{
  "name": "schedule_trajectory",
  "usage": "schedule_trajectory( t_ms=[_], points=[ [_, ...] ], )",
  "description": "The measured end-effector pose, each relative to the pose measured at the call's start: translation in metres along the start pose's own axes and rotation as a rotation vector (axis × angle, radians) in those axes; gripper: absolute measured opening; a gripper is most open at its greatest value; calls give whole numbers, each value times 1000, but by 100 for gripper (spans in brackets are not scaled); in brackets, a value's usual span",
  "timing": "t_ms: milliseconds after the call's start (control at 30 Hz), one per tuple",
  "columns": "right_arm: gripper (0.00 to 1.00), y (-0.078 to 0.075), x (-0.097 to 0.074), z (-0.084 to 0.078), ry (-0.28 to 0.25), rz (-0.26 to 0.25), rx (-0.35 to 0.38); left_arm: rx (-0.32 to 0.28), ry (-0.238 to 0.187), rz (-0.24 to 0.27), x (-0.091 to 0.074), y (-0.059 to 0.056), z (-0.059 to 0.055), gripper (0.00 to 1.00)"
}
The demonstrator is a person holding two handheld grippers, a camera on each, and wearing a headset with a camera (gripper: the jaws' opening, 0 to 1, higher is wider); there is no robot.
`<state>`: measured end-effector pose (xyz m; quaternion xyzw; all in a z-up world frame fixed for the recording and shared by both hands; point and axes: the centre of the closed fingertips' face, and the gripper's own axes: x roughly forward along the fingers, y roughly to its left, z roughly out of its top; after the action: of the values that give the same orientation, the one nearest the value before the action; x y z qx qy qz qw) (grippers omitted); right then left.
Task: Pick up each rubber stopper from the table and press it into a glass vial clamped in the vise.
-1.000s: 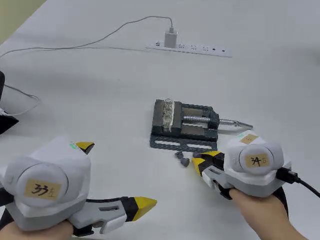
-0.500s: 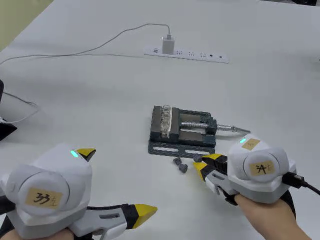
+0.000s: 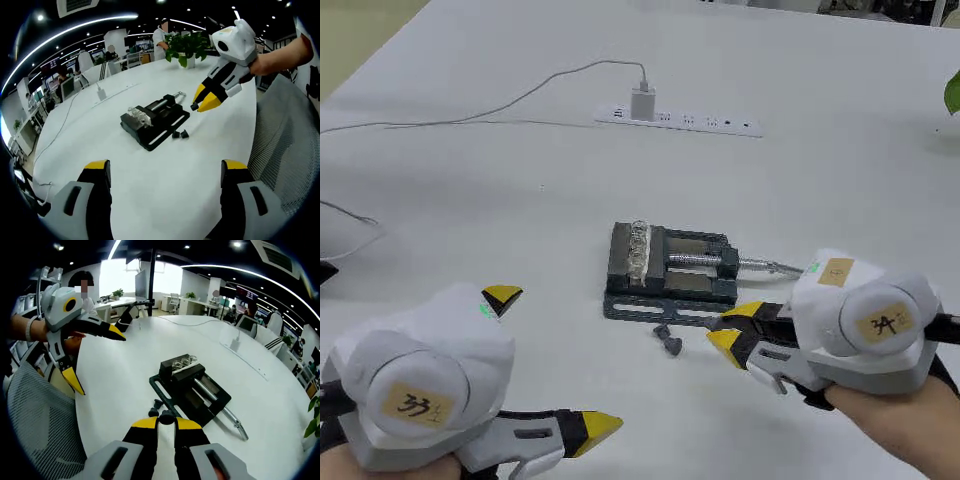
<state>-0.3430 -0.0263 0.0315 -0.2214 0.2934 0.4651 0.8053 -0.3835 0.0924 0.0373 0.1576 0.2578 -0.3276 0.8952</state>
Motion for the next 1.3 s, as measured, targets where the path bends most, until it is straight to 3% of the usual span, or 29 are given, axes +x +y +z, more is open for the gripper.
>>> schedule_trajectory(
  t_ms=[367,467,700,900,1133,1300],
  points=[
    [7,22,-27,9,91,178,-211,118,-33,-122,15,-27,22,73],
    [7,26,-29,12,107,210,-235,147,-46,-153,18,-35,29,68],
    [7,41,-36,19,162,310,-331,216,-85,-225,23,-54,45,48],
    [7,50,-40,18,224,368,-413,263,-104,-278,25,-68,55,34],
    [8,57,-39,15,273,411,-444,313,-117,-336,25,-84,63,20],
    [8,64,-39,13,285,439,-458,341,-121,-351,26,-90,66,14]
  ],
)
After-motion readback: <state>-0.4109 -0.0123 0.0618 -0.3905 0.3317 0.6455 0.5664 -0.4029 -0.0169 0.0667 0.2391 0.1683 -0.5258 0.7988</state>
